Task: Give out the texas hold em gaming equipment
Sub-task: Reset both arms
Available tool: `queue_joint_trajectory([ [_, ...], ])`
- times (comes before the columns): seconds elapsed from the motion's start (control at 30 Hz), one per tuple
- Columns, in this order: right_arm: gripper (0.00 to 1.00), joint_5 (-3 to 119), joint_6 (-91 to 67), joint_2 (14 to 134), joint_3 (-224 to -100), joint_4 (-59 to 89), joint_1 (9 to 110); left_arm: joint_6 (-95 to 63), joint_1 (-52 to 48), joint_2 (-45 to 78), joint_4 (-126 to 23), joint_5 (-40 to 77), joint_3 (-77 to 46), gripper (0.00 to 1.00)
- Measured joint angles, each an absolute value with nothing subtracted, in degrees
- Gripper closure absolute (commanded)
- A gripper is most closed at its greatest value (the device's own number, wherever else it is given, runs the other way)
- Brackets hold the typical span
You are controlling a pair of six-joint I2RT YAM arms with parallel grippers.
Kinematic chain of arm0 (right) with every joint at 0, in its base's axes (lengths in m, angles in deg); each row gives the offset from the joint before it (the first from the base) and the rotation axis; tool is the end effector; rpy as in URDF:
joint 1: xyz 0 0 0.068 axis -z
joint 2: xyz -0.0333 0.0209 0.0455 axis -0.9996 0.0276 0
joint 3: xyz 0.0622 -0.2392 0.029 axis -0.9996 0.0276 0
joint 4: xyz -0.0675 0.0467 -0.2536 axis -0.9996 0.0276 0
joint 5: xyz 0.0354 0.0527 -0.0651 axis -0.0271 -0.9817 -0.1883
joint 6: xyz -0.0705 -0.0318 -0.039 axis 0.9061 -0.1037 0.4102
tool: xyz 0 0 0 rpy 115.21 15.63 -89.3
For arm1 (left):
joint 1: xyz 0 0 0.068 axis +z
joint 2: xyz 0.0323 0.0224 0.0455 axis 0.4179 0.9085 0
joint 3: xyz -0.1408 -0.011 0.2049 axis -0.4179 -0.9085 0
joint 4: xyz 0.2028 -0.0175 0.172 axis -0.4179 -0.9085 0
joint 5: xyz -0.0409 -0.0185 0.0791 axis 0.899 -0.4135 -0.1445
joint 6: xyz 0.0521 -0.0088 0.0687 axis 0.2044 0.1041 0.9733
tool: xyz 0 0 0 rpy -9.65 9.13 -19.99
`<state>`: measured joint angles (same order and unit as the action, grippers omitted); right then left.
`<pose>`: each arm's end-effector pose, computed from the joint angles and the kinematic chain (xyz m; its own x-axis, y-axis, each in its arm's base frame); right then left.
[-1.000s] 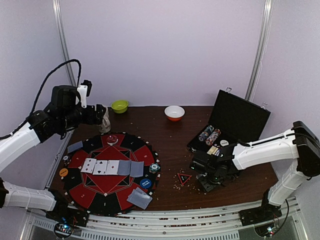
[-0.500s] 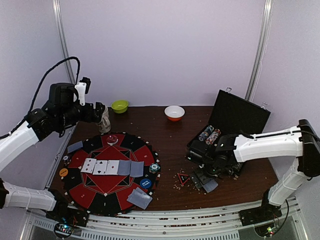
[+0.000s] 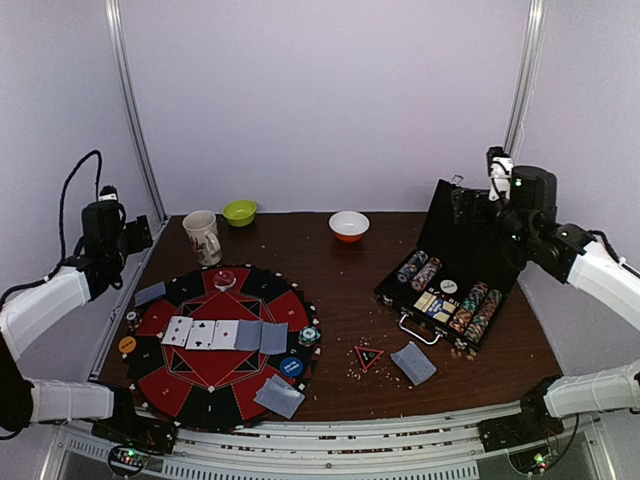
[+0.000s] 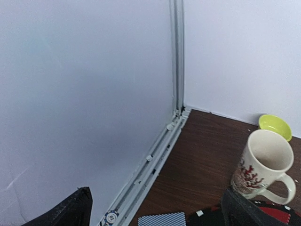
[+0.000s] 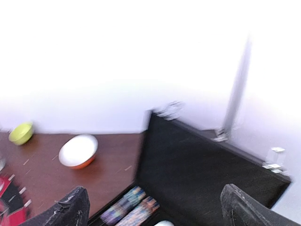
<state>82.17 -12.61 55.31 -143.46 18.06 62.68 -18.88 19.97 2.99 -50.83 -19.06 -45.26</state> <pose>0.2881 0.1142 0.3386 -0.1608 0.0583 -0.9853 -0.1382 0.9871 0.0809 0.2998 0.0129 0.2541 -0.1921 -0.1977 -0.9612 -0.4562 0.8852 -0.0909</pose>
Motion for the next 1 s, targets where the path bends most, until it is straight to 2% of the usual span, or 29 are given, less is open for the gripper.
queue_joint_trajectory([
  [0.17, 0.0, 80.5, -9.7, 50.1, -124.8, -2.3, 76.0, -15.9, 20.4, 2.6, -31.6, -24.4, -61.0, 0.02],
  [0.3, 0.0, 79.4, -9.6, 50.0, -109.6, -17.1, 81.0, -13.0, 20.4, 4.2, -18.1, -25.9, -69.9, 0.02],
  [0.5, 0.0, 80.3, -9.6, 61.3, -95.5, -39.3, 82.1, -10.7, 20.4, 10.6, -0.2, -22.7, -77.6, 0.02],
  [0.63, 0.0, 80.6, -9.7, 70.5, -93.0, -50.7, 82.6, -10.2, 20.4, 15.3, 9.3, -18.6, -80.0, 0.02],
  [0.77, 0.0, 78.2, -9.4, 77.3, -93.1, -61.4, 82.8, -8.9, 20.4, 25.1, 25.0, -13.7, -84.9, 0.02],
  [0.83, 0.0, 76.7, -9.0, 81.6, -93.0, -66.6, 82.8, -8.2, 20.4, 28.3, 28.2, -11.7, -85.8, 0.02],
  [1.0, 0.0, 73.8, -8.2, 82.2, -96.1, -65.5, 83.0, -7.0, 20.4, 30.7, 27.2, -8.9, -79.3, 0.02],
])
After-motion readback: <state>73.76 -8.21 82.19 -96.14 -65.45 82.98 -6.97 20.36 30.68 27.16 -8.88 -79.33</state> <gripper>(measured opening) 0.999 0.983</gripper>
